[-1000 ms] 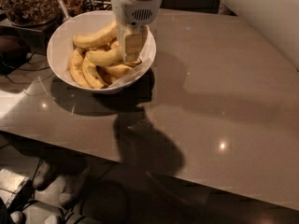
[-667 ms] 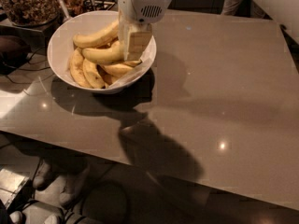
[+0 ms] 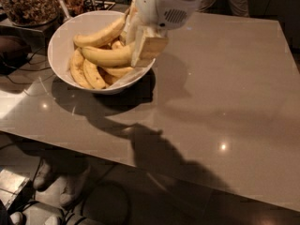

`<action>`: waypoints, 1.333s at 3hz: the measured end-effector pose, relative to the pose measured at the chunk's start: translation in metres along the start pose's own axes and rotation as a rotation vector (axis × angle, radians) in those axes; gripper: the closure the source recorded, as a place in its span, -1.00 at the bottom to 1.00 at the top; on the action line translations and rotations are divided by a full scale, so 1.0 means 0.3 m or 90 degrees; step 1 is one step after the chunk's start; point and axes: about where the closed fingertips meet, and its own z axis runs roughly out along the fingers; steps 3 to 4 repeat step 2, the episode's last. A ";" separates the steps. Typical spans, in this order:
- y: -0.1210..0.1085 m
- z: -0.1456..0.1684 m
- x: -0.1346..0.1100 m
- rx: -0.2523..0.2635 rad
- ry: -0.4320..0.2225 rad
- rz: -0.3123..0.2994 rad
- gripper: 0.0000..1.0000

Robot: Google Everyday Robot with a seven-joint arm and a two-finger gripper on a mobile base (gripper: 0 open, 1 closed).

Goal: Pick banana from white bowl

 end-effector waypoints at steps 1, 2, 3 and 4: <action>0.079 -0.048 0.012 0.002 -0.013 0.028 1.00; 0.165 -0.095 0.030 0.010 -0.014 0.059 1.00; 0.165 -0.095 0.030 0.010 -0.014 0.059 1.00; 0.165 -0.095 0.030 0.010 -0.014 0.059 1.00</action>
Offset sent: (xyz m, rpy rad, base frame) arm -0.0721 -0.0552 -0.0241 0.0817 0.0752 -0.1335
